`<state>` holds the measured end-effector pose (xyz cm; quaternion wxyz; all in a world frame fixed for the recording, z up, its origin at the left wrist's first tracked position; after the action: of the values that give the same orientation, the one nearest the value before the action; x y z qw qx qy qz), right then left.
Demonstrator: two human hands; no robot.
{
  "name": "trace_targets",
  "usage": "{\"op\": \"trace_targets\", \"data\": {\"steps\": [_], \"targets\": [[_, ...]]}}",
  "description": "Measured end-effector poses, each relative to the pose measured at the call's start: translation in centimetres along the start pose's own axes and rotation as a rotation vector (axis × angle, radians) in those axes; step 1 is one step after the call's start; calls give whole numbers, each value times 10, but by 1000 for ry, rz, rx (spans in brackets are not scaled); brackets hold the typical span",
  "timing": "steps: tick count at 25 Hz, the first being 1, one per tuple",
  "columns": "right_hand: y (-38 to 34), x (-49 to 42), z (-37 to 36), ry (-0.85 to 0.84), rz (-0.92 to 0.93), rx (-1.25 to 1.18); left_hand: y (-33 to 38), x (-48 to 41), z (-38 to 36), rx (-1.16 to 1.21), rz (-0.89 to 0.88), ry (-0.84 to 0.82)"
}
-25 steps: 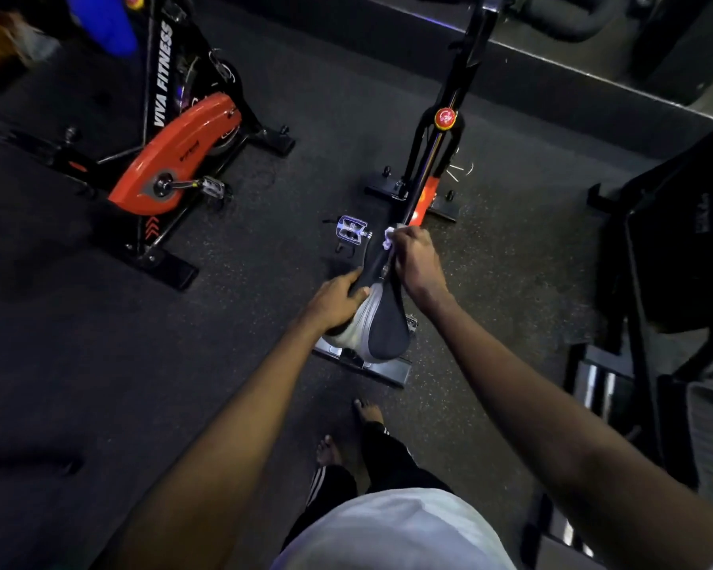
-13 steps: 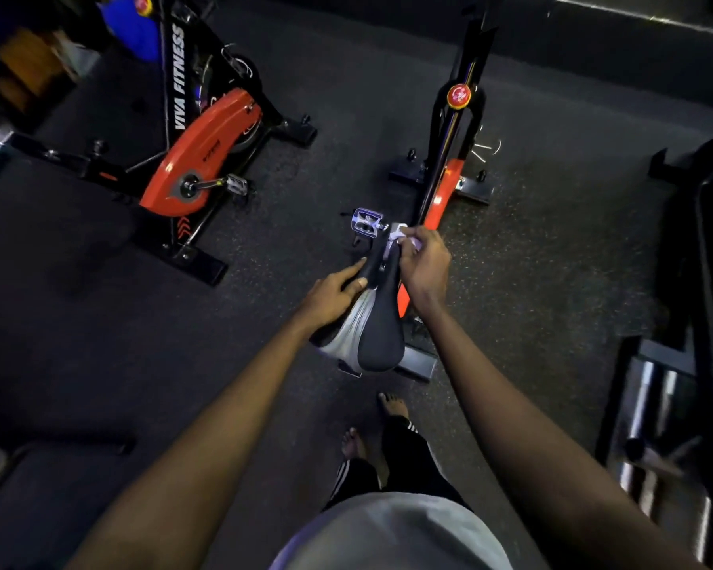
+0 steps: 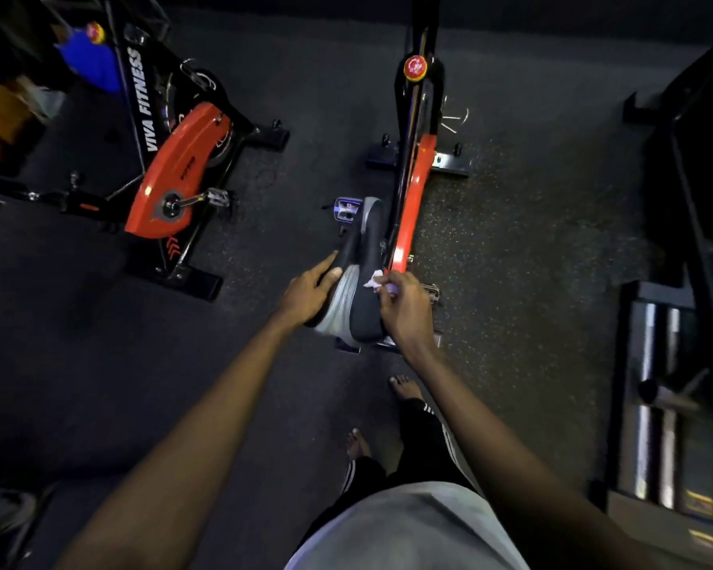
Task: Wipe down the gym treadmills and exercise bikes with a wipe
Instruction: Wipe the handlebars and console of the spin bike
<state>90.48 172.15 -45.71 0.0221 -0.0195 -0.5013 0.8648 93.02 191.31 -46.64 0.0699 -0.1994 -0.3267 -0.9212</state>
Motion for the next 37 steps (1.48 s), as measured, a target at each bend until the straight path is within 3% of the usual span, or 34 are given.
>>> {"op": "trace_targets", "data": {"steps": [6,13,21,27,29,32,37], "targets": [[-6,26,6,55,-95,19,-35,34,-1,91,-54,17],[-3,83,8,-11,9,136,-45,45,12,209,15,73],[-13,74,-9,-215,379,307,-48,38,25,356,58,85],[-29,66,-39,-412,534,433,-51,35,27,363,43,5],[-32,56,-40,-362,493,378,-51,36,28,366,54,-6],[-44,32,-40,-240,279,207,-55,31,36,336,53,31],[-106,-34,-56,-145,87,118,-102,8,147,274,10,249]]}}
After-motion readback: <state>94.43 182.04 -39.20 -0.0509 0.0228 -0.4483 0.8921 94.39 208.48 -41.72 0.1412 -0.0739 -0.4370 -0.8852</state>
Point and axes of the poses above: each hand's wrist, its own x-axis away from the middle knuckle, its own z-axis out of the back of the hand, y = z × x, the point moved 4 cm from there along -x, towards the middle knuckle, and after that the axes turned 2 degrees about -x, right-handed, at the moved point
